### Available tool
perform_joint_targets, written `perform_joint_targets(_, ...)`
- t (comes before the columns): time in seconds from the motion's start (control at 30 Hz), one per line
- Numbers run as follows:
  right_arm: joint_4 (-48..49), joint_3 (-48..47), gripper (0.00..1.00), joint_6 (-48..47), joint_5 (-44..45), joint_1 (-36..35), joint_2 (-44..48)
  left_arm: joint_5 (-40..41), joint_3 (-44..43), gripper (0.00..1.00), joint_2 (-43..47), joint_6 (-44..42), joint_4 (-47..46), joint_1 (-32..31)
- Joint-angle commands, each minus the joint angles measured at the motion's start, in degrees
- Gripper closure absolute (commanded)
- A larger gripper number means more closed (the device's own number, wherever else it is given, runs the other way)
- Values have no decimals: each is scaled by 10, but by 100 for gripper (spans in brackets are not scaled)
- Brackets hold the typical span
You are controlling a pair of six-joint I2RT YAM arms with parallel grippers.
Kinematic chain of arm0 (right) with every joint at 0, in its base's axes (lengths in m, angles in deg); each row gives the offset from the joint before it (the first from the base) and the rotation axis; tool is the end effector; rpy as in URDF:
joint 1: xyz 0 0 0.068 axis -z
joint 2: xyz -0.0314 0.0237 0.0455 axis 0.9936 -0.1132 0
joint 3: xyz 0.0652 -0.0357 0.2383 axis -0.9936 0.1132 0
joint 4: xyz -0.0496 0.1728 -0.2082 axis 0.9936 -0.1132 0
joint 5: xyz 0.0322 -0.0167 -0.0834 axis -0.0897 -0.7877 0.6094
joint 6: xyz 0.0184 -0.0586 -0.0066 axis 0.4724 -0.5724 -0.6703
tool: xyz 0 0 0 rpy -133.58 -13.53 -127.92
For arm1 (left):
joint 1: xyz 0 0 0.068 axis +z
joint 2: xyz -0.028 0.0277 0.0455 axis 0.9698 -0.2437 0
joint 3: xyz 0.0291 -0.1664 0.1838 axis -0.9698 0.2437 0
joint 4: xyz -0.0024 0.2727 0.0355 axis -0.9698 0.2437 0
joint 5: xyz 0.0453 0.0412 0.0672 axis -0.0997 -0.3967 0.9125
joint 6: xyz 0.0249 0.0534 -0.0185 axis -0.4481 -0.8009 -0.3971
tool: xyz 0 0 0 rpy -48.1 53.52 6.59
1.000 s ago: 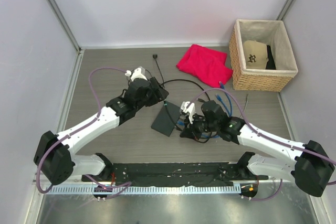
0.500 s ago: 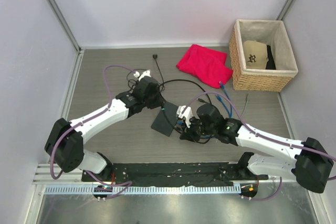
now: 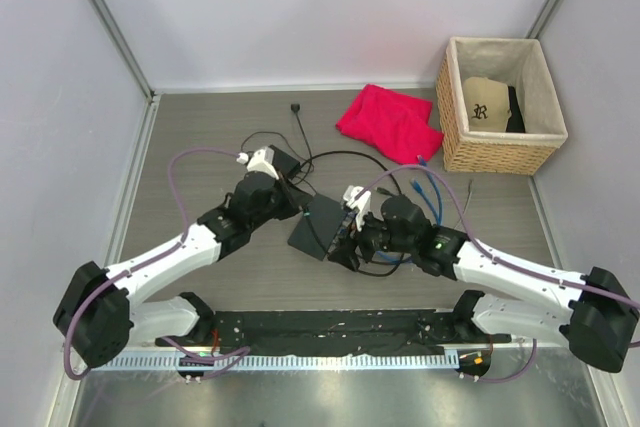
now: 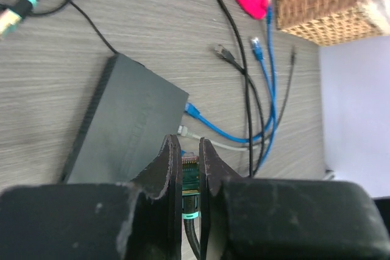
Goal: Insert the plug into the switch port
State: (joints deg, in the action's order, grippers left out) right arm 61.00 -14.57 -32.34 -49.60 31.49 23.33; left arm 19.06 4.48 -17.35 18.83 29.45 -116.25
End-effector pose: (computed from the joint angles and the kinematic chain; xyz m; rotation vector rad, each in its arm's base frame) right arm 0.1508 0.2157 0.2021 -1.0528 1.9056 0.8995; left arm 0.2259 -0.1864 0.2148 -0.3141 2.1514 -0.9050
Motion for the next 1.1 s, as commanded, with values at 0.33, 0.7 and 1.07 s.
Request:
perform_joint_targets(0.33,431,53,27,311,-62,84,-23,-82,117,100,54,84,-366,0)
perform_joint_targets(0.7,644,69,34,464,-146,162,-125,-104,136,100,66,92,-438,-1)
perform_joint_targets(1.07,799,55,52,541,-192,166,-210,-120,134,100,60,98,-480,-3)
